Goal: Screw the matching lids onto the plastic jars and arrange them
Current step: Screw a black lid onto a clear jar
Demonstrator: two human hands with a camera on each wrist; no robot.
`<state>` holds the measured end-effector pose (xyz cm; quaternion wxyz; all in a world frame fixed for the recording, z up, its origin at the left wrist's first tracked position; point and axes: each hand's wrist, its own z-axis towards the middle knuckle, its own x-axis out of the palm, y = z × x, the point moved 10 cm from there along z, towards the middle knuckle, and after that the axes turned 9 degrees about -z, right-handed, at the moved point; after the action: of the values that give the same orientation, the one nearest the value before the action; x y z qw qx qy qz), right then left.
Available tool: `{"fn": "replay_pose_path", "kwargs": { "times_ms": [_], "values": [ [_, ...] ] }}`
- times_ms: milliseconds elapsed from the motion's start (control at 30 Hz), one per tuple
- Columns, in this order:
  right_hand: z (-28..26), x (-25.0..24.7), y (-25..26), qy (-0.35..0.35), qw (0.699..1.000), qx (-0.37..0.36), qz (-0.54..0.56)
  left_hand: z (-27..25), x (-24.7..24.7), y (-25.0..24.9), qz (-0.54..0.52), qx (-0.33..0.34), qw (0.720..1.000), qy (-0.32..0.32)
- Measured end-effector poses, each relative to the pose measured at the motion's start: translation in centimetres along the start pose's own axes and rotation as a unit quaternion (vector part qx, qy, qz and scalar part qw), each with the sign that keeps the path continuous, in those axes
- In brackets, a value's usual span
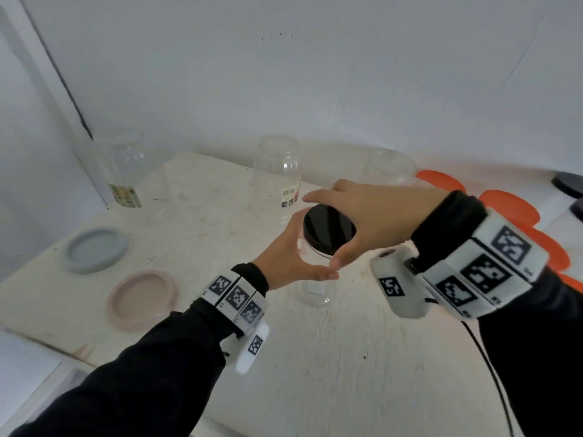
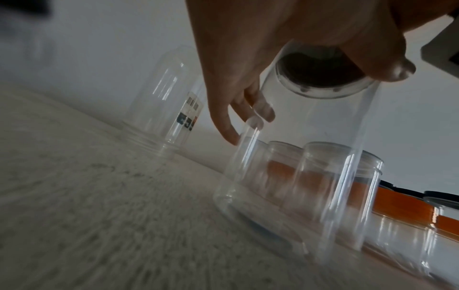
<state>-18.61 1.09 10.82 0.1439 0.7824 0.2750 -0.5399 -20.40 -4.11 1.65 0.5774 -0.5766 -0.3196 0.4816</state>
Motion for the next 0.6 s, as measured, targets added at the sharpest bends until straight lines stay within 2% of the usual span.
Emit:
{"fn": "replay_pose_path", "kwargs": {
  "times_ms": [133,400,600],
  "values": [
    [1.3,0.7,0.6,0.028,0.996,0.004,-0.090,0.0,0.0,0.2,0.037,-0.014,0.999,0.007],
    [1.3,0.7,0.6,0.008,0.997,-0.039,-0.069,0.1,0.0,0.4,0.033,-0.019,0.999,0.008],
    [1.6,0.7,0.5,0.016,0.998,-0.046,-0.051,0.0,0.1,0.4,0.031,-0.027,0.999,0.010]
  ]
}}
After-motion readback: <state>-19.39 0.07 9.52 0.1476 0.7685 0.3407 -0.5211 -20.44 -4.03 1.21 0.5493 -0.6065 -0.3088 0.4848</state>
